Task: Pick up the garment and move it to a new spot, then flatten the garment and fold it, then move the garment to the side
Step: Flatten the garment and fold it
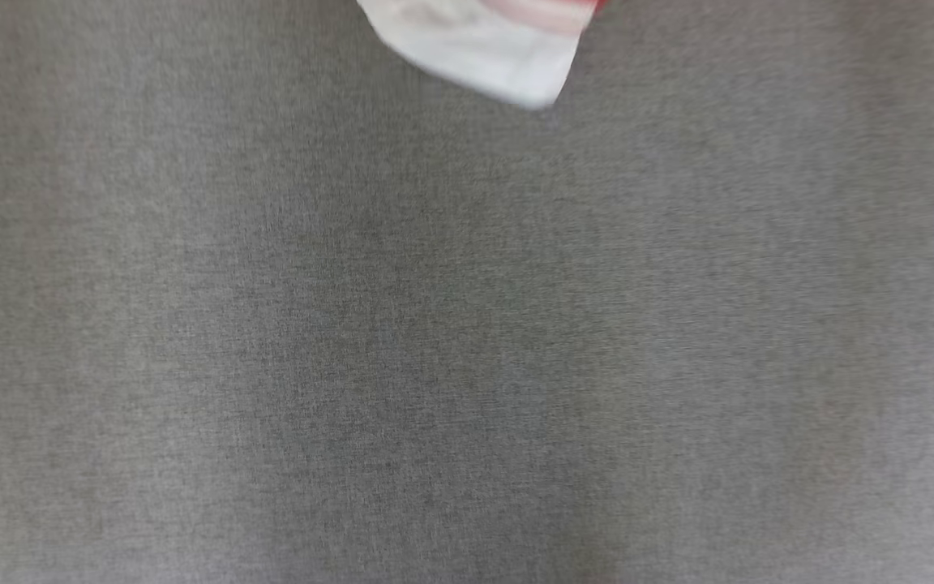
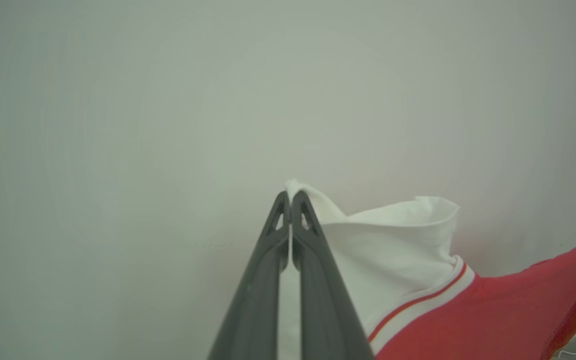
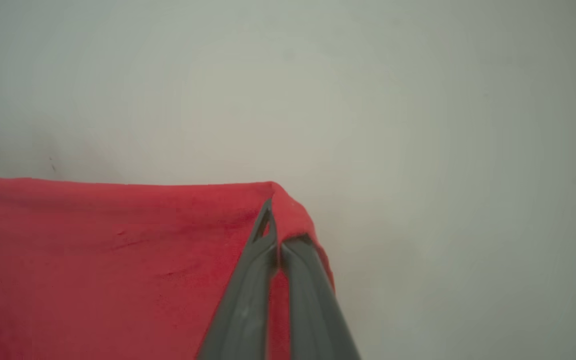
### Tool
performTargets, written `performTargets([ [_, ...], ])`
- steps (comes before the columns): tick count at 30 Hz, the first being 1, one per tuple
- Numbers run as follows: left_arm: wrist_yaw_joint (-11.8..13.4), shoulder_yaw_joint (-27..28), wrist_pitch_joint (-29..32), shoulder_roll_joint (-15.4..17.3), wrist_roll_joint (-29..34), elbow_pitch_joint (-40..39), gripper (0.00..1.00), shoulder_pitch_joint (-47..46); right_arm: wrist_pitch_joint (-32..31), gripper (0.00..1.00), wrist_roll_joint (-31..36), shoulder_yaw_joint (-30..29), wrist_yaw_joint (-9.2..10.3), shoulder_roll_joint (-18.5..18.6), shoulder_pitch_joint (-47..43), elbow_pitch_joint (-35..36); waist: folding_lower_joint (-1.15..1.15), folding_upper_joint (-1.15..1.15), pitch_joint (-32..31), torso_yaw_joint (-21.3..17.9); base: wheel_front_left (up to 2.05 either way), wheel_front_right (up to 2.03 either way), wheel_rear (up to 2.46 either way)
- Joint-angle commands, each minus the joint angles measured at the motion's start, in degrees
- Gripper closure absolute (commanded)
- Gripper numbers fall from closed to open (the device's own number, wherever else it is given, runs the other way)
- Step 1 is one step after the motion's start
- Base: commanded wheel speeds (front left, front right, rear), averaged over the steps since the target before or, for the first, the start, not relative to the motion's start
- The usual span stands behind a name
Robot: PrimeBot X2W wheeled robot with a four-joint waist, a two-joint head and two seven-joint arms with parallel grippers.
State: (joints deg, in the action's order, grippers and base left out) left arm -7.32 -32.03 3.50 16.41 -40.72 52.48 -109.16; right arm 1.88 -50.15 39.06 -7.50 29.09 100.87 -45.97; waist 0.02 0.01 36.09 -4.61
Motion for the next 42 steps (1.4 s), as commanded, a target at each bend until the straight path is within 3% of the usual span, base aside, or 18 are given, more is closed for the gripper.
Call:
performTargets([
  [1,-0.03,-1.30,-0.92,-0.50,2.08,1.29,1.00,-3.00,1.21,1.00,0.66,0.44,0.02,0.01,2.88,-2.19,-0.02,-0.01,2.26,0.83,0.00,0.00,0.00],
  [11,0.46,-2.12,-12.87,-4.63,5.11,7.04,1.00,-14.72,12.21,1.00,2.94,0.25,0.03,-1.00,12.48,-11.04,-0.02,-0.01,4.64,1.99,0.00,0.00,0.00],
  [22,-0.12,-6.14,-16.80,-7.27,2.07,9.62,1.00,-7.10,13.24,1.00,0.20,3.22,0.03,-1.16,5.13,-7.44,-0.02,-0.01,3.47,1.55,0.00,0.00,0.00],
  [36,-0.16,-8.13,-18.30,-1.77,-10.15,-3.41,1.00,12.70,13.22,1.00,-7.63,2.46,0.03,3.52,-14.82,8.81,-0.02,-0.01,-4.57,1.23,0.00,0.00,0.00],
  [42,0.79,-7.40,-18.73,1.58,-10.81,-11.02,1.00,25.49,13.24,1.00,-7.53,0.05,0.03,7.41,-26.76,16.38,-0.02,-0.01,-10.11,1.73,0.00,0.00,0.00],
])
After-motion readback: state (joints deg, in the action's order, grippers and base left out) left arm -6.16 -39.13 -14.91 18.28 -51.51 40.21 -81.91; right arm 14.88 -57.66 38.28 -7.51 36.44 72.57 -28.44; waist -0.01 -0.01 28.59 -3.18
